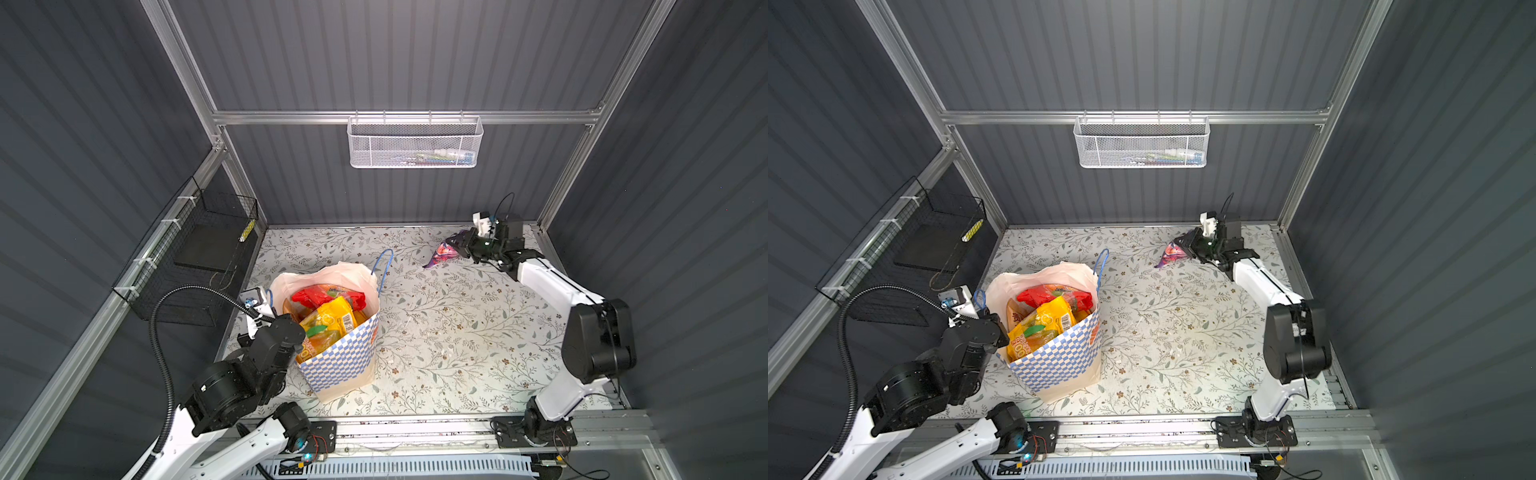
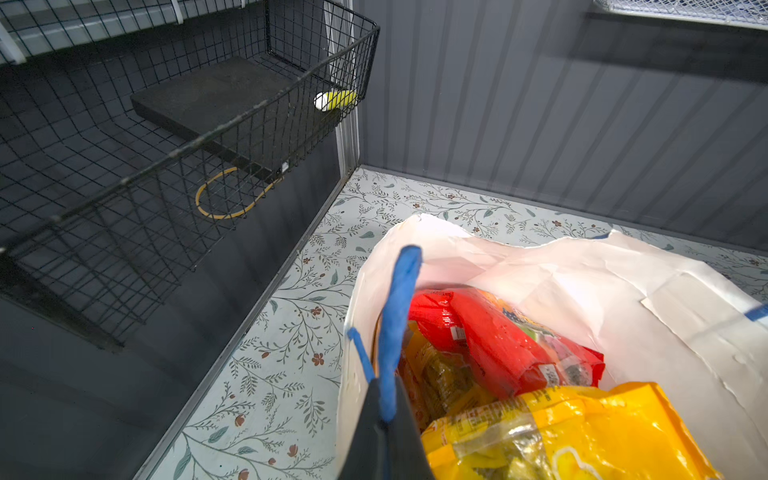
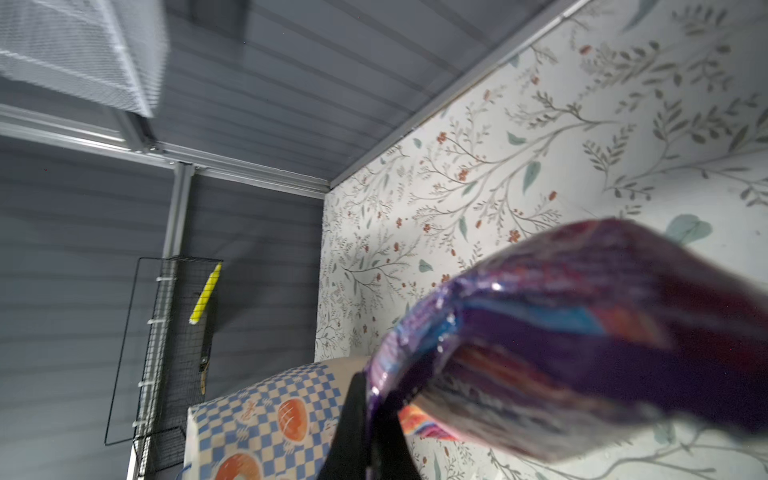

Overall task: Place the snacks into the paper bag
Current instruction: 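Lift the purple candy bag and carry it over the paper bag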

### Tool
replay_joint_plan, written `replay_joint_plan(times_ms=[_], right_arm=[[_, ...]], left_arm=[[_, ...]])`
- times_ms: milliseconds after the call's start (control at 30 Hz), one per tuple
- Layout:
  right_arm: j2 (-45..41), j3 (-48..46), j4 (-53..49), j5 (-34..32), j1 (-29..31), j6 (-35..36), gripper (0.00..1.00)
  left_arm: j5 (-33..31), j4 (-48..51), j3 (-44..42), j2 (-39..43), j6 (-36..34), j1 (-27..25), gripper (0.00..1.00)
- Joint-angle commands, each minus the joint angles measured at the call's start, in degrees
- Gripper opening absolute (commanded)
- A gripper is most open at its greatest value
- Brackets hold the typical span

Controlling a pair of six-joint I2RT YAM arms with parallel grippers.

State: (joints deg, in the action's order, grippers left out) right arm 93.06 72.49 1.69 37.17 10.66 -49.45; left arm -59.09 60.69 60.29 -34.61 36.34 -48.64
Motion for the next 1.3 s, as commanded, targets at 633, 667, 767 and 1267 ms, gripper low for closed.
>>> replay_joint_plan(times_ms=[633, 667, 767, 1267], right_arm=[[-18.1, 21.1, -17.3, -6.8, 22.2, 14.4, 0.00], [-17.0, 22.7, -18.0, -6.6, 23.6, 14.8, 0.00], [-13.7, 27.0, -19.9, -6.6, 28.3, 16.1, 0.00], [8.6, 46.1, -29.1, 4.0, 43.8, 20.5, 0.00]], left_arm=[[2.7, -0.7, -0.8, 1.0, -1.7, 0.2, 0.00], [2.8, -0.7, -0.8, 0.7, -1.7, 0.2, 0.00], [3.2, -0.8, -0.7, 0.4, -1.8, 0.2, 0.00], [2.7, -0.5, -0.6, 2.9, -1.3, 0.2, 0.00]])
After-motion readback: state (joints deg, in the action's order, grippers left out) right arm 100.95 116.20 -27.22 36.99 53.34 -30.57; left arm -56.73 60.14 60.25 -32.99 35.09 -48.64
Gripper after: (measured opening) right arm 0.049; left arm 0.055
